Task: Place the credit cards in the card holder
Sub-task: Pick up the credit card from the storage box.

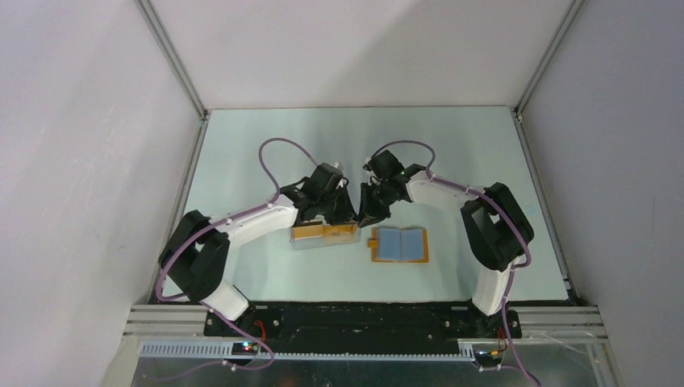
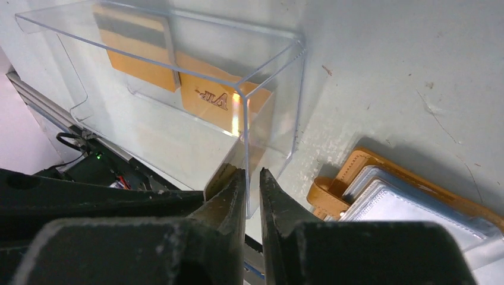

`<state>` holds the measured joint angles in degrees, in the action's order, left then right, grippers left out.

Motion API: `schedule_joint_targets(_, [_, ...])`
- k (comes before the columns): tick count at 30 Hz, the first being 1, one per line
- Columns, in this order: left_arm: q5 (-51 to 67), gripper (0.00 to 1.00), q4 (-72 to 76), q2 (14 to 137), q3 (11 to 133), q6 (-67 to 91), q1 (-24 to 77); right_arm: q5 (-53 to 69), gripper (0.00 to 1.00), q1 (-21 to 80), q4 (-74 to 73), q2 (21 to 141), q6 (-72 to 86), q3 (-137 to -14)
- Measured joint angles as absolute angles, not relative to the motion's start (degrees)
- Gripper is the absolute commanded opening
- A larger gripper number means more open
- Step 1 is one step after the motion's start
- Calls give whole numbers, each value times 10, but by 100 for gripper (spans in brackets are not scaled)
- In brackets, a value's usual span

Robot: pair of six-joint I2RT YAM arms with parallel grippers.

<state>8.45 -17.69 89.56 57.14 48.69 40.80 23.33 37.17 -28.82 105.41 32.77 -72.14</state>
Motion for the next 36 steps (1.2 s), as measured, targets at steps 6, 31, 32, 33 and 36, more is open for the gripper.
schedule_joint_targets(6, [75,20,-170,894,564,496,409,235,17,370,-288,1051,328,-720])
schedule_joint_targets(31, [-19,0,-305,859,569,449,409,266,57,370,-274,994,322,-720])
schedule_joint_targets(32, [-23,0,-314,839,569,442,409,268,62,369,-277,978,317,-720])
schedule_joint_targets(33, [-26,0,-323,811,570,434,409,270,66,367,-281,958,311,-720])
schedule_joint_targets(36, [-19,0,-343,718,585,400,409,292,70,352,-294,882,282,-720])
